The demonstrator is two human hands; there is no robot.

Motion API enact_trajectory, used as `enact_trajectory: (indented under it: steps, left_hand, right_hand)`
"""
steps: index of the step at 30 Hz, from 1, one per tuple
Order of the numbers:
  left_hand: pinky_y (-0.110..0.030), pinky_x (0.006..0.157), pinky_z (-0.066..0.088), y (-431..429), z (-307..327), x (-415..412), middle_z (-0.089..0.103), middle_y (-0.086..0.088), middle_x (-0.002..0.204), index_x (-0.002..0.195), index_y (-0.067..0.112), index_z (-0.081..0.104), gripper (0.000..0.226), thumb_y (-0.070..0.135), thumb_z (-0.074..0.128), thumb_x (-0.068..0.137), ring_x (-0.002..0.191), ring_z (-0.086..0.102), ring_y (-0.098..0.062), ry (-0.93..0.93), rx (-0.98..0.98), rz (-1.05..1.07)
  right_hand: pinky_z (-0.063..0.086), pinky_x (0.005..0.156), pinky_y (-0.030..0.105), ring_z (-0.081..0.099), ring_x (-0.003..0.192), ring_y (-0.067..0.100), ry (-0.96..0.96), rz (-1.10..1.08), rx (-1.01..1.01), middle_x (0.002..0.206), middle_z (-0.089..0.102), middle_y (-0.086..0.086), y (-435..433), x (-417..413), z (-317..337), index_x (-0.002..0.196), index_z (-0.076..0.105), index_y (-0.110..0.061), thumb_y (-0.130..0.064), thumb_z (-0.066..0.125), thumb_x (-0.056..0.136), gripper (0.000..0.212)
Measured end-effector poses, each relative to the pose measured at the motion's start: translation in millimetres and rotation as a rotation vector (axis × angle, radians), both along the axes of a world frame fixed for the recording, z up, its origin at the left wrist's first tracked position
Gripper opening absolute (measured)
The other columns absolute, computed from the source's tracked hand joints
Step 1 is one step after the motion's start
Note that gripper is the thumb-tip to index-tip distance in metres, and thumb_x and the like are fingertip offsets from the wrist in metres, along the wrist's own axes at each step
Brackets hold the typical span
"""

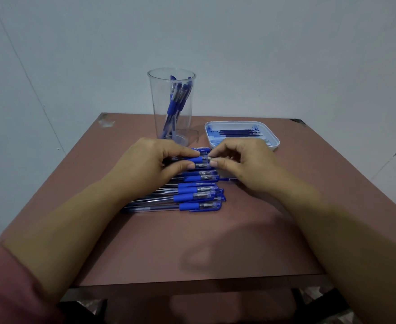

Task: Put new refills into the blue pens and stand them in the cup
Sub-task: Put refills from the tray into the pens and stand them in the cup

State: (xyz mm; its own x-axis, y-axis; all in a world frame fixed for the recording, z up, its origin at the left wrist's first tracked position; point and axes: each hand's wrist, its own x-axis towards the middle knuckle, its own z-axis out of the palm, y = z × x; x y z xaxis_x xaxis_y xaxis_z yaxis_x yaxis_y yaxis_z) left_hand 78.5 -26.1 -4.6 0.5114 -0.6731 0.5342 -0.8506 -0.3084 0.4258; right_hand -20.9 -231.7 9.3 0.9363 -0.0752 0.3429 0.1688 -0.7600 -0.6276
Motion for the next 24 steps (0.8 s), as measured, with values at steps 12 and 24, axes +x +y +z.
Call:
enact_trajectory:
  steps: [12, 24]
  left_hand:
    - [-0.036, 0.071, 0.057, 0, 0, -1, 0.073, 0.013, 0.091, 0.110, 0.036, 0.072, 0.033, 0.050, 0.059, 0.083, 0.080, 0.067, -0.003, -0.020, -0.012, -0.010]
    - [-0.037, 0.076, 0.057, 3, 2, 0, 0.073, 0.015, 0.097, 0.111, 0.035, 0.072, 0.027, 0.040, 0.068, 0.085, 0.085, 0.068, -0.004, -0.004, 0.007, 0.031]
  right_hand:
    - [0.056, 0.076, 0.040, 0.068, 0.078, 0.019, 0.026, 0.009, 0.062, 0.080, 0.073, -0.001, 1, 1, -2, 0.091, 0.073, -0.029, -0.029, 0.069, 0.089, 0.004]
    - [0.042, 0.068, 0.008, 0.061, 0.079, -0.008, 0.293, -0.023, -0.173, 0.089, 0.067, -0.015, -24, -10, 12, 0.088, 0.064, -0.037, -0.016, 0.061, 0.094, 0.022]
